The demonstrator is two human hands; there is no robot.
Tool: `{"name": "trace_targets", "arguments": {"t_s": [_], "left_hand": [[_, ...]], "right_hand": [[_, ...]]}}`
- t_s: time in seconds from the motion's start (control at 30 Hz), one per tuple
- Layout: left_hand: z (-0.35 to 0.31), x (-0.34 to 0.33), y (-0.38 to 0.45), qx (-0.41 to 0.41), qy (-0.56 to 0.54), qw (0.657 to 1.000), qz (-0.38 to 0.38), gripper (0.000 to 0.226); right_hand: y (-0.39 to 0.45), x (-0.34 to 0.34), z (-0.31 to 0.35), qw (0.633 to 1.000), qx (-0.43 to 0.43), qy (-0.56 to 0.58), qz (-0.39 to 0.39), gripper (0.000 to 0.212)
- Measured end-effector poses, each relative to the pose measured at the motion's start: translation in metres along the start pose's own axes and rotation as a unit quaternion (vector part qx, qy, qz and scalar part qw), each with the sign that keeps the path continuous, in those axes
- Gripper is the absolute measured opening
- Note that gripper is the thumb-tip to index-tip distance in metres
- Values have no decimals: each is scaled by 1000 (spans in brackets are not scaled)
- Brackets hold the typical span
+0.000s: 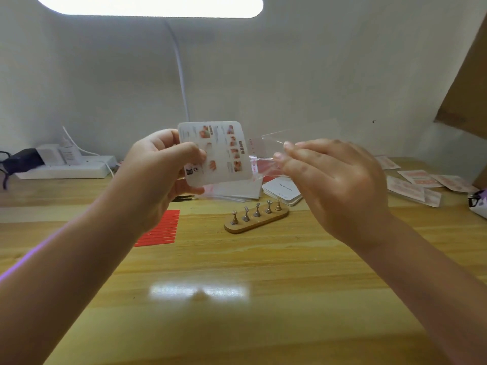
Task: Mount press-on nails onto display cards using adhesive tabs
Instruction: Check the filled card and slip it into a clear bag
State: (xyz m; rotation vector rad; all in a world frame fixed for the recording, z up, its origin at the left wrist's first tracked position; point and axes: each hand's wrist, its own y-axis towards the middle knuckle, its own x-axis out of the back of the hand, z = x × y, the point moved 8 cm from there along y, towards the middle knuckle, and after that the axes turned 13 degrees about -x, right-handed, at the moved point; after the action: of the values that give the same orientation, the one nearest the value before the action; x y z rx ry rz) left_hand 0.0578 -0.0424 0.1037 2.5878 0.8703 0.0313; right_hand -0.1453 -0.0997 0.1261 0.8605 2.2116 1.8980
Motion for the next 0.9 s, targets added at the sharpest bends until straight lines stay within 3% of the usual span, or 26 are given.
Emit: {"name": "trace_targets", "arguments": {"t_s": [0.2, 0.27, 0.33, 0.4, 0.47, 0.57, 0.63, 0.73, 0.83, 0.9], "left_hand": [[10, -6, -2, 52, -36, 998, -3, 14], [7, -3, 0, 15, -14, 1000, 1, 16], [-9, -1, 0, -110, 84, 990, 19, 17], [-35, -6, -9, -295, 245, 923, 31, 22], [-49, -19, -25, -445, 360, 819, 42, 19], [-48, -35, -46, -570, 445, 688, 62, 12], [-47, -38, -52, -610, 467, 638, 53, 13], [-47, -39, -59, -639, 477, 602, 34, 15], [-46, -41, -62, -644, 501, 577, 29, 13], [-43, -42, -62, -640, 514, 571, 33, 13]], "right_hand": [[-1, 0, 4, 1000, 4, -6, -10, 19], [-1, -5, -2, 999, -29, 2, 18, 24], [-1, -14, -14, 992, -101, 27, 76, 26], [-3, -26, -18, 978, -142, 49, 147, 21], [-11, -39, -9, 967, -125, 69, 213, 14], [-27, -58, 6, 935, -157, 119, 295, 13], [-36, -68, 1, 884, -270, 195, 329, 17], [-48, -81, -8, 757, -420, 315, 389, 26], [-46, -80, -5, 637, -477, 456, 400, 26], [-41, -77, -4, 592, -485, 515, 387, 34]]}}
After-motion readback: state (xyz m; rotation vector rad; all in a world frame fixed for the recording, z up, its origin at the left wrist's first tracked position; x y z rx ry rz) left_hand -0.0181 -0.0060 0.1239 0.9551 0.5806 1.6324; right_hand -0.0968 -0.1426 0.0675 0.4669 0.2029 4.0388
